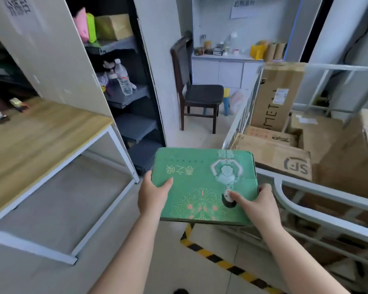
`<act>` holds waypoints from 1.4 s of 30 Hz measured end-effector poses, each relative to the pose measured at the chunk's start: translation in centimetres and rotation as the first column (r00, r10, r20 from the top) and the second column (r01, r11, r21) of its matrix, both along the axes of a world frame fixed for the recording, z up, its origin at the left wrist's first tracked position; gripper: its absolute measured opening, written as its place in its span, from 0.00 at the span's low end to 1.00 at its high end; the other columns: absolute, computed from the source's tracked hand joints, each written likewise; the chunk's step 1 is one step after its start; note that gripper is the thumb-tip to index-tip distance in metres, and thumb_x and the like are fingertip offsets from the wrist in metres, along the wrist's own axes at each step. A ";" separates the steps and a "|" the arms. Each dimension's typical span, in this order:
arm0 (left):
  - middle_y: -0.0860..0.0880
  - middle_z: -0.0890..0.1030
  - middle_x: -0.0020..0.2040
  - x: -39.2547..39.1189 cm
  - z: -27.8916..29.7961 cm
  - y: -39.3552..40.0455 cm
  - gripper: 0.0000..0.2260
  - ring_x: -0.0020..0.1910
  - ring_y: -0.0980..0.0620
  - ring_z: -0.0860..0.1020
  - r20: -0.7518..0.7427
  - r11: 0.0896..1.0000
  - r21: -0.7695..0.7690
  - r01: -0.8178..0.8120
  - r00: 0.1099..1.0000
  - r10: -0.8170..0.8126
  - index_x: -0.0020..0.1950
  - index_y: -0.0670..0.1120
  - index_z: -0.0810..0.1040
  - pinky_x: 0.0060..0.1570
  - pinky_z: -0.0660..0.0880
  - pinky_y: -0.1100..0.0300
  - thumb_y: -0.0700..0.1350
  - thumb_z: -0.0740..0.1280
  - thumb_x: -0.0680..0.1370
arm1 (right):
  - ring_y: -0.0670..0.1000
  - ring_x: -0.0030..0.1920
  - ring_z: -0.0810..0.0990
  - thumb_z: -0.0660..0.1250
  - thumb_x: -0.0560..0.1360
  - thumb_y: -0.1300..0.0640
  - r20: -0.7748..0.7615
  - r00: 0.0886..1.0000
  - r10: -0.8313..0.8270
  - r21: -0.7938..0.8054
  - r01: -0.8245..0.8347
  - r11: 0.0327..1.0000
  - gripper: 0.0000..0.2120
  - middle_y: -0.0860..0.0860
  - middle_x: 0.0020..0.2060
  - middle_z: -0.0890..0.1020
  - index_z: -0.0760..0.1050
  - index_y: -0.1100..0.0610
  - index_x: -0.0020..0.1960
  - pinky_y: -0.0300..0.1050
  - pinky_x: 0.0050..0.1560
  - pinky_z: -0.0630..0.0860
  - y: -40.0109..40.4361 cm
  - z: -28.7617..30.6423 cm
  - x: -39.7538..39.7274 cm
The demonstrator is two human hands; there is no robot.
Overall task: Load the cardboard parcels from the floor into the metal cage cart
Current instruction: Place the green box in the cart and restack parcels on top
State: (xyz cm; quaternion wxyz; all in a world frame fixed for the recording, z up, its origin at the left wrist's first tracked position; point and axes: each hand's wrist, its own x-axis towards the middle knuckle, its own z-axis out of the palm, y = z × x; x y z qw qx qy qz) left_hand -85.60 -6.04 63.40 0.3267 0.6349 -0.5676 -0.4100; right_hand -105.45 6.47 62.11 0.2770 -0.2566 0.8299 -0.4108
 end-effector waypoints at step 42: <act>0.54 0.77 0.59 -54.2 10.6 -63.9 0.23 0.57 0.51 0.75 -0.002 0.311 -0.360 0.879 0.333 -0.943 0.68 0.50 0.68 0.55 0.73 0.55 0.50 0.69 0.75 | 0.54 0.55 0.74 0.75 0.67 0.47 -0.109 0.279 -0.954 -0.358 0.884 0.300 0.29 0.54 0.56 0.74 0.67 0.56 0.62 0.52 0.54 0.74 -54.2 7.1 -30.7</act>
